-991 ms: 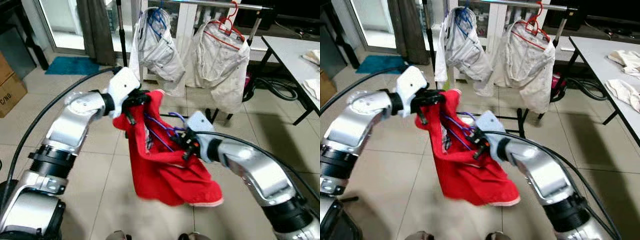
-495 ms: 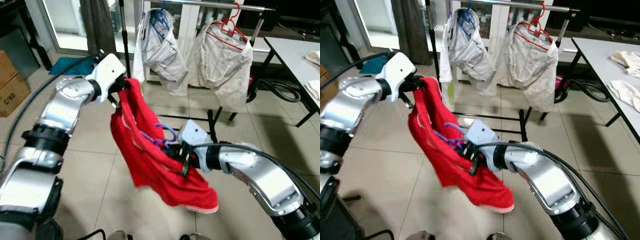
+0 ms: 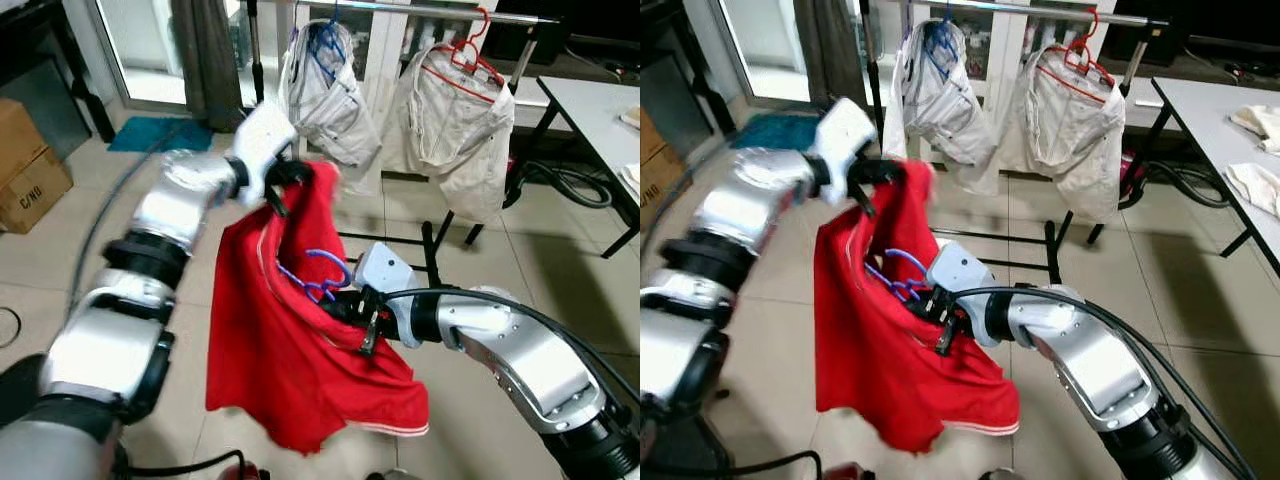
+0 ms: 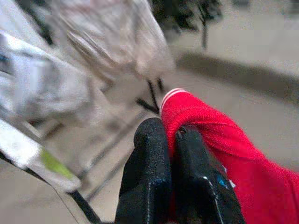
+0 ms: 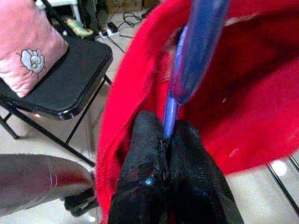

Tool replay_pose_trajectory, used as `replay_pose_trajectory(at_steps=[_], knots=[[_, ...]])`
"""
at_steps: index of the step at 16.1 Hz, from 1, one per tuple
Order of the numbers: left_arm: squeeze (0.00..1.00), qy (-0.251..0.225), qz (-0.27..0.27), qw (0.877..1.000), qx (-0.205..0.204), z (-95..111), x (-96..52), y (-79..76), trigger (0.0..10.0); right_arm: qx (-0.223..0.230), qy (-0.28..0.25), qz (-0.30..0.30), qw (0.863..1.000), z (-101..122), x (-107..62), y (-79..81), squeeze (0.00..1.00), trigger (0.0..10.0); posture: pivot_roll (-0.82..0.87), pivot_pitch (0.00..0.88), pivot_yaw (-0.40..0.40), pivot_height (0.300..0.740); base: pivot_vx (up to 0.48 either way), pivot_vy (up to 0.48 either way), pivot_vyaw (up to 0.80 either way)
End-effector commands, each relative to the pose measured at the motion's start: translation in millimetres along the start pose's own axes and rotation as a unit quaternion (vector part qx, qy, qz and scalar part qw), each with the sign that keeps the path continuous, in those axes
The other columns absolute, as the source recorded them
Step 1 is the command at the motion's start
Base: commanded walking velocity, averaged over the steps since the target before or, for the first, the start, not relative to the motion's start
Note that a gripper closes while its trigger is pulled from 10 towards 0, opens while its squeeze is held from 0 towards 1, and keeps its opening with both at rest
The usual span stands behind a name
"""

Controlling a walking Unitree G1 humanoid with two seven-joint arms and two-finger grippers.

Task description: Hang hanger

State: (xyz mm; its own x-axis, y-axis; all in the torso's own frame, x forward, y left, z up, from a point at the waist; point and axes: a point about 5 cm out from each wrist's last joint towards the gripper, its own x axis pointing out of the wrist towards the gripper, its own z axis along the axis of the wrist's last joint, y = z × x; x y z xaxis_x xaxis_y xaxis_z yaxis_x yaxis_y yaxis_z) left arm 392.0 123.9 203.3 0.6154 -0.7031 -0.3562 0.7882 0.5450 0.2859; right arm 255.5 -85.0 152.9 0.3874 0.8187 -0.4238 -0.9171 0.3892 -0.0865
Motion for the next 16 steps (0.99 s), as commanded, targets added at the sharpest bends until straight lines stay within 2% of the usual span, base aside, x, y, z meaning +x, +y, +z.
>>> replay_pose_trajectory(at_steps=[1, 2, 3, 4, 5, 7, 8, 9, 10, 12, 14, 16], knots=[[0.00, 0.015, -0.009, 1.000, 0.014, -2.5, 3.0, -2.7, 0.0, -0.018, -0.022, 0.015, 0.999, 10.8, 0.7, 1.9, 0.00, 0.0, -0.09, 0.012, 0.040, 0.740, 0.000, 0.000, 0.00], [0.00, 0.077, -0.010, 0.996, 0.033, -27.1, 7.2, -9.5, 2.1, -0.018, -0.027, 0.010, 0.999, 12.7, -0.4, 0.6, 0.00, 0.0, -0.09, 0.013, 0.048, 0.740, 0.000, 0.000, 0.00], [0.00, 0.079, -0.014, 0.997, 0.009, -32.3, 8.3, -11.8, 10.0, -0.017, -0.029, 0.004, 0.999, 12.9, -2.0, -0.2, 0.00, 0.0, -0.10, 0.015, 0.050, 0.740, 0.000, 0.000, 0.00], [0.61, 0.074, -0.016, 0.997, -0.003, -31.5, 7.0, -10.8, 10.0, -0.014, -0.029, 0.000, 0.999, 12.1, -3.4, -0.6, 0.00, 0.0, -0.09, 0.015, 0.049, 0.740, 0.000, 0.000, 0.00], [1.00, 0.076, -0.013, 0.997, 0.002, -31.0, 5.5, -8.8, 10.0, -0.014, -0.028, -0.001, 1.000, 11.5, -3.9, -0.8, 0.00, 0.0, -0.09, 0.016, 0.047, 0.740, 0.000, 0.000, 0.00], [1.00, 0.074, 0.034, 0.996, 0.029, -23.6, -11.1, 13.7, 10.0, -0.003, -0.021, -0.013, 1.000, 6.3, -4.1, -3.2, 0.00, 0.0, -0.09, 0.015, 0.040, 0.740, 0.000, 0.000, 0.00], [1.00, 0.070, 0.045, 0.996, 0.029, -21.3, -15.1, 18.6, 10.0, 0.000, -0.018, -0.017, 1.000, 5.0, -4.0, -4.3, 0.00, 0.0, -0.09, 0.015, 0.040, 0.740, 0.000, 0.000, 0.00], [1.00, 0.056, 0.079, 0.995, 0.027, -15.2, -29.5, 34.0, 10.0, 0.011, -0.009, -0.032, 0.999, 0.2, -4.4, -8.2, 0.00, 0.0, -0.09, 0.014, 0.034, 0.740, 0.000, 0.000, 0.00], [1.00, 0.052, 0.086, 0.995, 0.026, -14.2, -33.0, 37.2, 10.0, 0.015, -0.007, -0.036, 0.999, -1.1, -4.6, -9.0, 0.00, 0.0, -0.09, 0.013, 0.034, 0.740, 0.000, 0.000, 0.00], [1.00, 0.025, 0.120, 0.992, 0.008, -12.2, -55.6, 52.7, 10.0, 0.044, -0.001, -0.072, 0.996, -8.7, -8.9, -19.2, 0.00, 0.0, -0.08, 0.013, 0.024, 0.740, 0.000, 0.000, 0.00], [1.00, 0.009, 0.120, 0.993, -0.008, -12.8, -60.3, 54.6, 10.0, 0.051, -0.009, -0.072, 0.996, -9.2, -10.0, -20.5, 0.00, 0.0, -0.08, 0.013, 0.021, 0.740, 0.000, 0.000, 0.00], [1.00, -0.037, 0.096, 0.994, -0.044, -14.5, -53.3, 46.2, 10.0, 0.057, -0.019, -0.062, 0.996, -6.1, -5.7, -19.8, 0.00, 0.0, -0.08, 0.013, 0.012, 0.740, 0.000, 0.000, 0.00]])
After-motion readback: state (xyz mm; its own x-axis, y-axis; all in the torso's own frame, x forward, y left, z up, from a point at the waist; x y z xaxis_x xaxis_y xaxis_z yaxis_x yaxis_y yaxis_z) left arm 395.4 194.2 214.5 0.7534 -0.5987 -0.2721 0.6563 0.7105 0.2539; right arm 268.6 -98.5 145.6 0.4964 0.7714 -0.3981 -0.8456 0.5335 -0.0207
